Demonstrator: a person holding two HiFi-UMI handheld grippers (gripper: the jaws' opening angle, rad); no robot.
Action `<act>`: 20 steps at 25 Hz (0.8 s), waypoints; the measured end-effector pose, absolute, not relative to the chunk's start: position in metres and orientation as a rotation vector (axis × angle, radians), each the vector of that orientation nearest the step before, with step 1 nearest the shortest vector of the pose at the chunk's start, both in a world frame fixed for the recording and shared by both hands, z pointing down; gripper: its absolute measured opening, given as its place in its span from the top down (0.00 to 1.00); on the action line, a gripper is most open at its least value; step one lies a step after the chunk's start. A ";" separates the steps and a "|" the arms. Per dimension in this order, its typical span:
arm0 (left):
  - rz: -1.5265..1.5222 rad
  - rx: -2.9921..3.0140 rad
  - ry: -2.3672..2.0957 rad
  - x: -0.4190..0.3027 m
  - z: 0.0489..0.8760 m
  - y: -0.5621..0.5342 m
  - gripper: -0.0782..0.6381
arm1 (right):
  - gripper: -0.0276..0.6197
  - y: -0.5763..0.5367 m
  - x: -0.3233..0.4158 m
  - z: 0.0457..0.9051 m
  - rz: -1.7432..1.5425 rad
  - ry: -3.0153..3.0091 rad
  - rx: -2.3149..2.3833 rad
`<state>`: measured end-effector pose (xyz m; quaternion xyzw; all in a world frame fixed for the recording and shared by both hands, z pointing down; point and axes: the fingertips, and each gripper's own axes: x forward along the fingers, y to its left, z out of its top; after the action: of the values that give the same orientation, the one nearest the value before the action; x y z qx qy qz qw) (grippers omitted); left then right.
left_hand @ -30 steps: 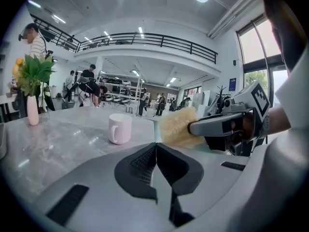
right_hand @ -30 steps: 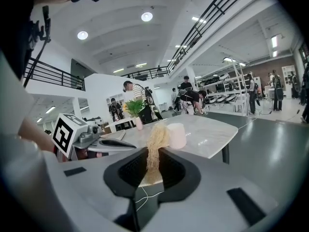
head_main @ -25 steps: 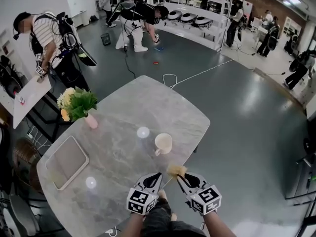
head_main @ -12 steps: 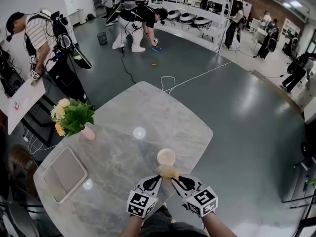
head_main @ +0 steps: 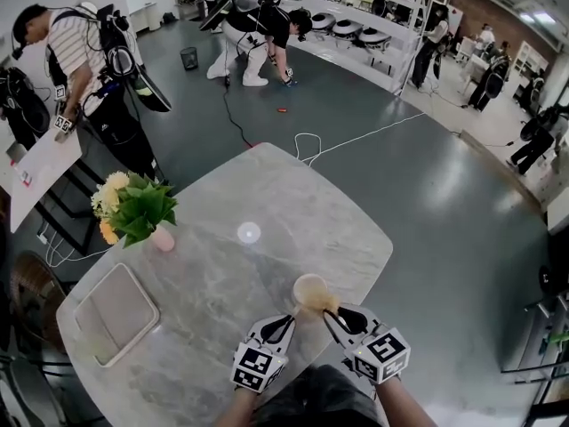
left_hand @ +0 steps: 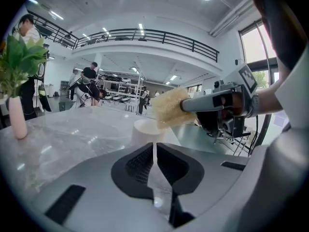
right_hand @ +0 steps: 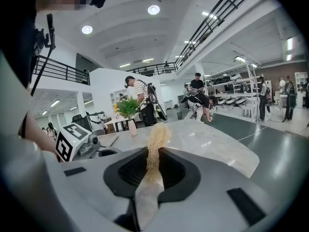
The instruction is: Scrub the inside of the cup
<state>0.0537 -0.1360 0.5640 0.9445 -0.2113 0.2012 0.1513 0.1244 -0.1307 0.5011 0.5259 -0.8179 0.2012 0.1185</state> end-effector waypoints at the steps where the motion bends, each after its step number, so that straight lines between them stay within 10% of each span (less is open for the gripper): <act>1: 0.578 2.713 -0.600 0.054 0.565 -0.134 0.87 | 0.86 -0.132 0.127 0.502 0.589 -2.385 1.537; 20: 0.729 2.673 -0.610 0.073 0.590 -0.151 0.72 | 0.86 -0.175 0.122 0.533 0.207 -2.066 0.847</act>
<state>0.0728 -0.1512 0.5898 0.9313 -0.2124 0.2541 0.1518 0.1225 -0.1755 0.5327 0.3402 -0.8298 0.0832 0.4344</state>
